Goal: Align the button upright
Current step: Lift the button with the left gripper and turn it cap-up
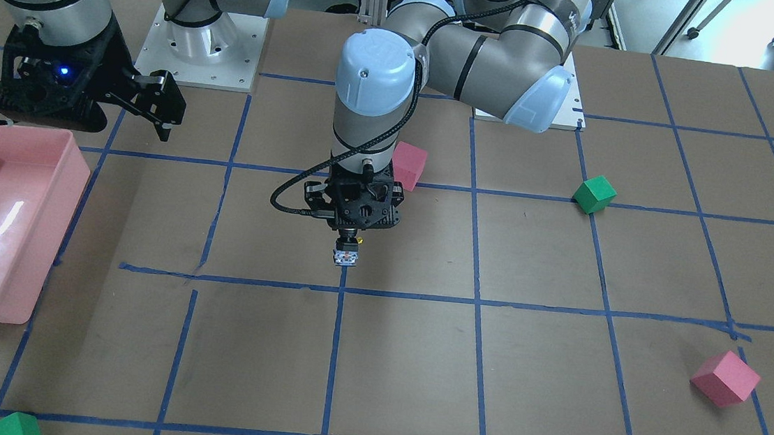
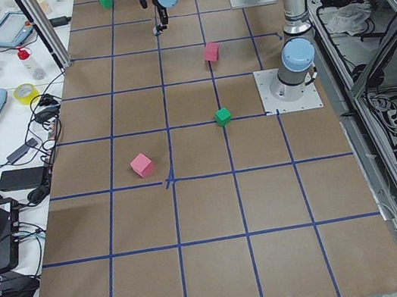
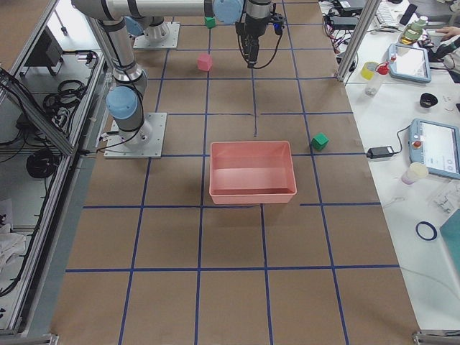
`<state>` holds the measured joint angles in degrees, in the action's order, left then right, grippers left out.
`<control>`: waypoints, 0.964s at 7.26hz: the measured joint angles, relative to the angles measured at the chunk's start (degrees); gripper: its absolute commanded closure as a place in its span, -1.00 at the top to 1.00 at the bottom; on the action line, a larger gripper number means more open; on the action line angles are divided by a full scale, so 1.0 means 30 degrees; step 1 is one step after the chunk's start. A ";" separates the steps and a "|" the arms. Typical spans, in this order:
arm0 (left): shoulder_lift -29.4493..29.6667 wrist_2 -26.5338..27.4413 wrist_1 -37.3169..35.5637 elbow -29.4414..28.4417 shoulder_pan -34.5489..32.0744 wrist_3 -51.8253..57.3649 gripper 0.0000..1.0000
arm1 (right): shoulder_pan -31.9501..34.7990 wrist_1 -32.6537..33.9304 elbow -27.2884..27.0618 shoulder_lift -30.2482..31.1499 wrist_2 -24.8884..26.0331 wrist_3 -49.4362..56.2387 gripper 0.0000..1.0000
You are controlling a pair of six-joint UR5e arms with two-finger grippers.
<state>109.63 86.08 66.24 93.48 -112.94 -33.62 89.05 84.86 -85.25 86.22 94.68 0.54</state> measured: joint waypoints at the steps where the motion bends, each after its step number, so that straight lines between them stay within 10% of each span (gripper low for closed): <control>1: 0.0470 -0.1076 0.1037 -0.0490 0.0505 -0.0362 -1.00 | -0.0005 -0.0032 0.0000 0.0001 0.0006 -0.0002 1.00; 7: 0.3900 -0.7243 0.2723 -0.3085 0.2503 -0.8255 -1.00 | -0.0005 -0.0101 0.0000 0.0001 -0.0008 -0.0004 1.00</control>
<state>121.33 64.35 74.41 84.23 -105.43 -58.39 89.03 84.56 -85.25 86.22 94.66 0.53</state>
